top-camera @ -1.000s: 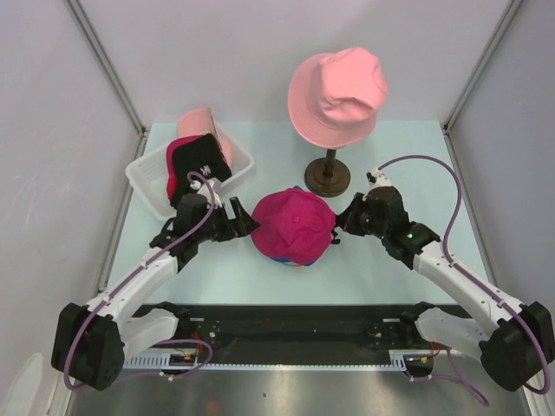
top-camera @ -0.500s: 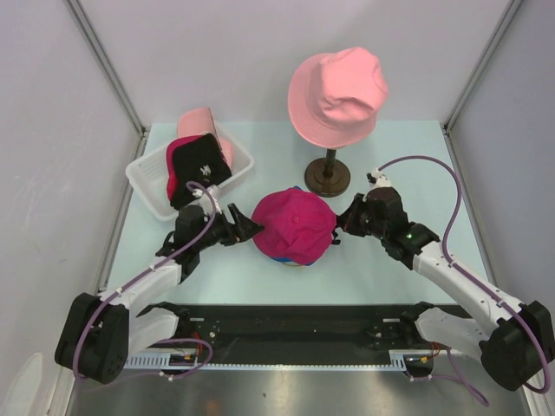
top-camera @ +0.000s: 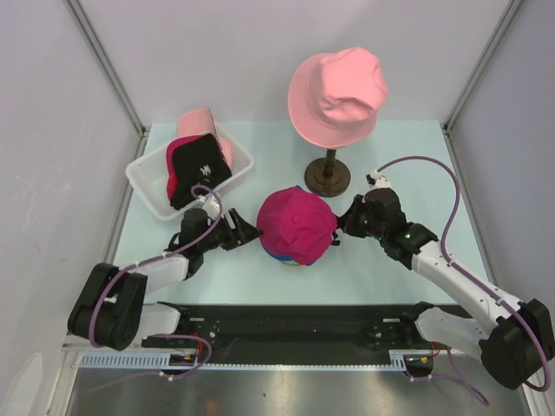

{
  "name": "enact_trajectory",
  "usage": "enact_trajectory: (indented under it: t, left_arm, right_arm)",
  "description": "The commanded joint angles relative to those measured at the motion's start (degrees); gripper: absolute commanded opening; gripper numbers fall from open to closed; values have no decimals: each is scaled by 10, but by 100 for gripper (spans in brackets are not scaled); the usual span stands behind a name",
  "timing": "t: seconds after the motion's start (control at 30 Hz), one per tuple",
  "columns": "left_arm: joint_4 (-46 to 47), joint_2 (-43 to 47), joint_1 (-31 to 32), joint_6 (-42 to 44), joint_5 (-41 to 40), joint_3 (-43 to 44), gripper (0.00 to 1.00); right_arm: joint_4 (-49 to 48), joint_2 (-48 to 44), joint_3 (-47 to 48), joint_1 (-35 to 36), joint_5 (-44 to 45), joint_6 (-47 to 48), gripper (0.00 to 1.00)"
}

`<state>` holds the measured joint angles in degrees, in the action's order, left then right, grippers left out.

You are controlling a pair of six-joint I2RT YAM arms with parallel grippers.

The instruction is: Stack the hats

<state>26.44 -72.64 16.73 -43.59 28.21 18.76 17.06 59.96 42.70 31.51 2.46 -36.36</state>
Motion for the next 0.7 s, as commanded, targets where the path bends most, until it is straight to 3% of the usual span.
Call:
enact_trajectory:
  t: [0.0, 0.2, 0.27, 0.4, 0.5, 0.6, 0.67]
  left_arm:
    - [0, -39, -4, 13, 11, 41, 70]
    - [-74, -11, 0, 47, -2, 67, 69]
    - [-102, 2, 0, 57, -17, 87, 69]
    - [-230, 49, -4, 85, -63, 150, 76]
    - [-325, 76, -6, 107, -118, 196, 82]
    - [-393, 114, -10, 126, -150, 235, 96]
    - [-435, 137, -10, 131, -178, 255, 99]
  right_arm:
    - [46, 18, -2, 9, 33, 12, 0]
    - [48, 6, -4, 20, 45, 12, 0]
    - [45, -5, 7, 20, 40, 16, 5]
    - [54, -26, 33, 18, 38, 23, 57]
    - [92, -42, 54, 8, 59, 27, 69]
    - [132, -68, 71, -12, 84, 28, 72]
    - [144, -84, 77, -21, 100, 31, 72]
